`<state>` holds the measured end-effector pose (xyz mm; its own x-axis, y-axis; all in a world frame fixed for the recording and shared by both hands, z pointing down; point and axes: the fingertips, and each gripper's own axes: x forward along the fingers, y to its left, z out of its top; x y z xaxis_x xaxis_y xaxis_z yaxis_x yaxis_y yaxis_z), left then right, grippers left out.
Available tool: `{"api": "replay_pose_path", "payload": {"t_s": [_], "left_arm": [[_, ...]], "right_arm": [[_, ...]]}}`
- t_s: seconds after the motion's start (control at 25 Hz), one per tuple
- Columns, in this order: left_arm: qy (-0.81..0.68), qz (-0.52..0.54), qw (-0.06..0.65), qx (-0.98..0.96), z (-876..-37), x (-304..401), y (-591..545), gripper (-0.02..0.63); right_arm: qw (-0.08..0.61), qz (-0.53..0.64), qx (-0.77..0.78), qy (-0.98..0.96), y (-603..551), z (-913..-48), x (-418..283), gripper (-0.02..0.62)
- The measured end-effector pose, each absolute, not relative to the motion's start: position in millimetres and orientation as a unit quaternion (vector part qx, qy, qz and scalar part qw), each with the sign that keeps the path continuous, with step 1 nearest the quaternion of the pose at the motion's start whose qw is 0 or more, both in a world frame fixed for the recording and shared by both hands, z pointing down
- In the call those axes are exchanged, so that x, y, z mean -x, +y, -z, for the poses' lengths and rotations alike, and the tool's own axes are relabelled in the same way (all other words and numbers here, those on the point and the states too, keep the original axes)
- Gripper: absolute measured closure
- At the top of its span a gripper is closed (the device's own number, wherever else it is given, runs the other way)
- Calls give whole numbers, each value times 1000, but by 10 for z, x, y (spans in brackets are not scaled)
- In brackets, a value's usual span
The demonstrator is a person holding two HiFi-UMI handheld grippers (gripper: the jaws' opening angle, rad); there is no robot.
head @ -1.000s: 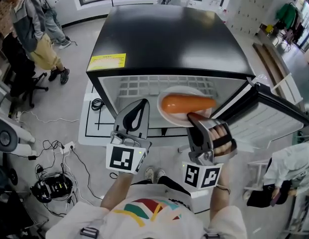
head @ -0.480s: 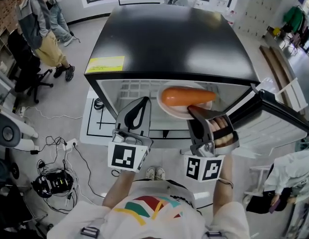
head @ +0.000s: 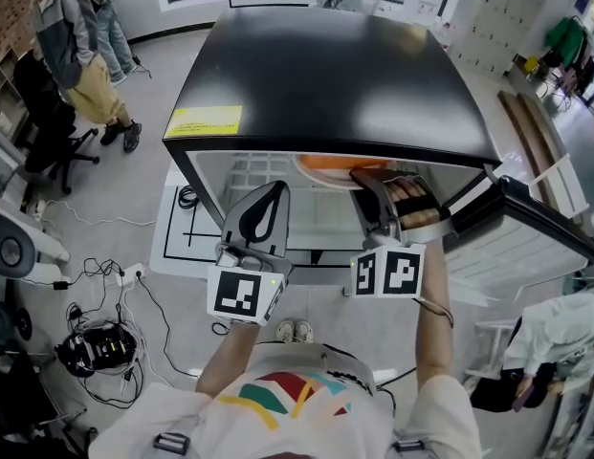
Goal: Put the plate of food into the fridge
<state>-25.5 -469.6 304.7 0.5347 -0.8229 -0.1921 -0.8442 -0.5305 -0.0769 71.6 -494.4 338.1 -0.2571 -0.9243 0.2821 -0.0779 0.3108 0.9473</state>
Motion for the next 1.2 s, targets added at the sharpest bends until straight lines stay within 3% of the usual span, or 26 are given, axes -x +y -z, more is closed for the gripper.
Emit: {"api": "replay_pose_path", "payload": {"t_s": [1.2], "left_arm": [[490, -63, 81, 866, -3065, 359, -4706, 600]], "right_arm": [[528, 398, -320, -678, -5485, -3634, -569, 556]]}}
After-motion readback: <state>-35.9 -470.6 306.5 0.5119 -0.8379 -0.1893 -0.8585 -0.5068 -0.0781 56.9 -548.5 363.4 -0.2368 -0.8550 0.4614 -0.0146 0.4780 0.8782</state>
